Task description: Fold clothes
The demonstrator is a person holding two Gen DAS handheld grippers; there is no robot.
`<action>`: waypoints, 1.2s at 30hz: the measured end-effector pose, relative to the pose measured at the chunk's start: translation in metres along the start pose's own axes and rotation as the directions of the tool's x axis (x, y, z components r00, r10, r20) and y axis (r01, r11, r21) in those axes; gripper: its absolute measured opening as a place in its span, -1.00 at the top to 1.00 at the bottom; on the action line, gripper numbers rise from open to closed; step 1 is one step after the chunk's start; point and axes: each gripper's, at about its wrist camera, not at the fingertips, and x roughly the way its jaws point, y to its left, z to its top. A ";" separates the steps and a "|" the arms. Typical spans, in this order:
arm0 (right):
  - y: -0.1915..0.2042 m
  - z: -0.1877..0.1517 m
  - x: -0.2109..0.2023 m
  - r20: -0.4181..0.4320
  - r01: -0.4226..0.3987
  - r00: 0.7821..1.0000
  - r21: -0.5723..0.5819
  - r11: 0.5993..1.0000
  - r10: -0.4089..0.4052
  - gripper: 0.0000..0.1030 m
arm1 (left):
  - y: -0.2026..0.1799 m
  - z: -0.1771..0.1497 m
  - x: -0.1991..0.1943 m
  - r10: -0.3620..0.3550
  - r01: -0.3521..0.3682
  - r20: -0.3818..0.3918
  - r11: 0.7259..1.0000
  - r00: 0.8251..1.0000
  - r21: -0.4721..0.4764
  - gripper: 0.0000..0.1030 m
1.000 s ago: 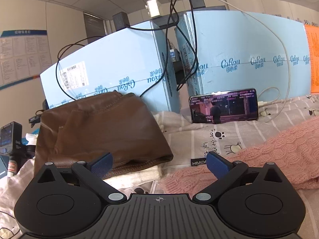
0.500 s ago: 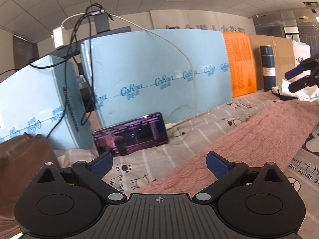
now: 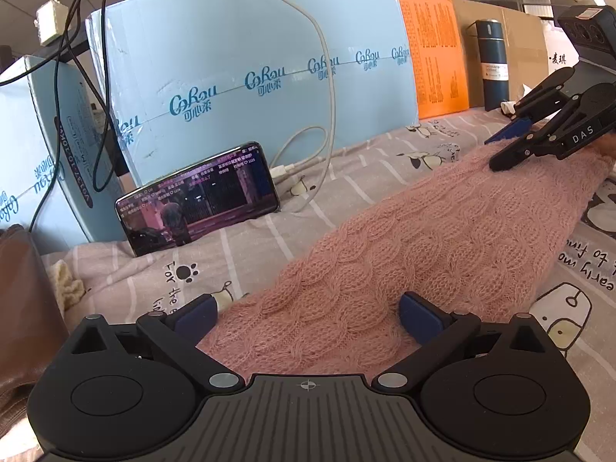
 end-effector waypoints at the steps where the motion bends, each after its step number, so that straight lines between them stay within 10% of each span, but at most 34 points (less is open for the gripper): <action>1: 0.003 -0.001 -0.002 0.003 0.004 1.000 -0.016 1.000 -0.004 0.61 | 0.001 0.000 0.000 -0.002 0.002 0.003 1.000 1.000 -0.003 -0.98; 14: 0.058 -0.022 -0.072 0.142 0.033 0.990 -0.140 0.990 -0.013 0.82 | -0.016 0.005 -0.027 -0.063 0.044 0.168 0.993 0.984 0.111 -0.98; 23: 0.092 -0.052 -0.116 0.177 0.026 0.984 -0.162 0.986 0.003 0.86 | -0.039 0.025 -0.053 -0.249 0.149 0.210 0.904 0.946 0.401 -0.94; 25: 0.096 -0.059 -0.120 0.172 0.030 0.985 -0.147 0.989 -0.004 0.86 | -0.043 0.022 -0.059 -0.310 0.203 0.195 0.880 0.931 0.429 -0.64; 27: 0.099 -0.064 -0.124 0.167 0.034 0.986 -0.131 0.991 -0.012 0.86 | -0.047 0.017 -0.064 -0.352 0.246 0.168 0.857 0.921 0.452 0.48; 28: 0.100 -0.067 -0.126 0.166 0.036 0.986 -0.124 0.992 -0.015 0.87 | -0.049 0.013 -0.066 -0.348 0.239 0.166 0.854 0.923 0.462 0.62; 36: 0.109 -0.087 -0.146 0.158 0.046 0.987 -0.048 0.998 -0.038 0.90 | -0.057 -0.020 -0.112 -0.427 0.330 0.149 0.840 0.892 0.430 0.78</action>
